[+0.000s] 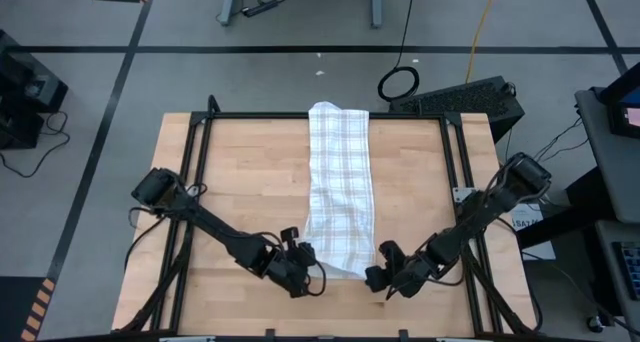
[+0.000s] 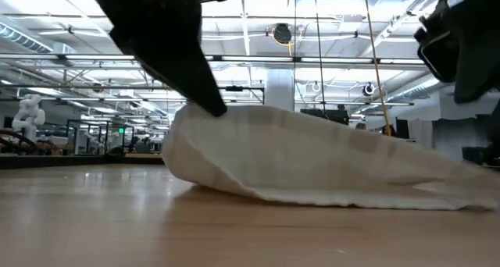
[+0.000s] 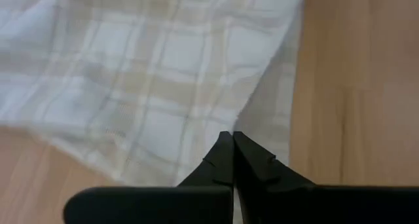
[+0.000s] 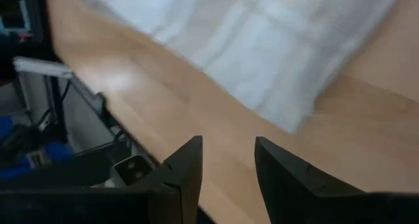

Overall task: Roll towel into tight, uniform cylinder
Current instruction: Roll the white towel

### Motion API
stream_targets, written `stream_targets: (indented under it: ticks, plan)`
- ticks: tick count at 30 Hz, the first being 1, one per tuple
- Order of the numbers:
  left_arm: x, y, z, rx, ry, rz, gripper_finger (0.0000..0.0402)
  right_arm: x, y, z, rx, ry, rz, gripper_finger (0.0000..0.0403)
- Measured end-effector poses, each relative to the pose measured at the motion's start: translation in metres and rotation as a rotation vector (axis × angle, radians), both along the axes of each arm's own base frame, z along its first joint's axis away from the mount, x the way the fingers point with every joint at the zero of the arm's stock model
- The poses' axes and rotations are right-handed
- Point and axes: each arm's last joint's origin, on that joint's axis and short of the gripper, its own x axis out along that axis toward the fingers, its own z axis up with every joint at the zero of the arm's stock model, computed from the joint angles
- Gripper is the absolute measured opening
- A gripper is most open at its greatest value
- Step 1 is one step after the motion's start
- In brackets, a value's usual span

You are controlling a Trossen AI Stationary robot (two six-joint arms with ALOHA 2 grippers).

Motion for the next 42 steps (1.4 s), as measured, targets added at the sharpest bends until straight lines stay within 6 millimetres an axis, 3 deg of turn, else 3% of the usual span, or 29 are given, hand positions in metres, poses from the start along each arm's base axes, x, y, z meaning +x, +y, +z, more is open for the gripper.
stream_targets:
  ticks: [9,16,20,30,34,42]
  plan:
    - [-0.009,-0.009,0.004,0.009,-0.013,0.03,0.0001,-0.001,0.007,-0.012,-0.018,0.005,-0.038,0.013]
    - [-0.006,-0.004,0.001,0.019,-0.003,0.047,0.0001,-0.001,0.009,-0.013,-0.036,-0.01,-0.012,0.013]
    - [-0.006,-0.003,0.001,0.02,-0.004,0.05,0.0002,0.003,0.011,-0.008,-0.17,-0.077,0.105,0.013]
    - [-0.006,-0.004,0.0,0.014,-0.002,0.046,0.0003,0.001,0.011,-0.01,-0.724,-0.177,0.588,0.013]
    - [-0.006,-0.004,0.0,0.014,-0.001,0.045,0.0004,0.001,0.012,-0.016,-0.792,-0.176,0.699,0.013]
    - [-0.006,-0.004,0.0,0.001,0.006,0.037,0.0004,0.003,0.014,-0.03,-0.83,-0.143,0.748,0.013]
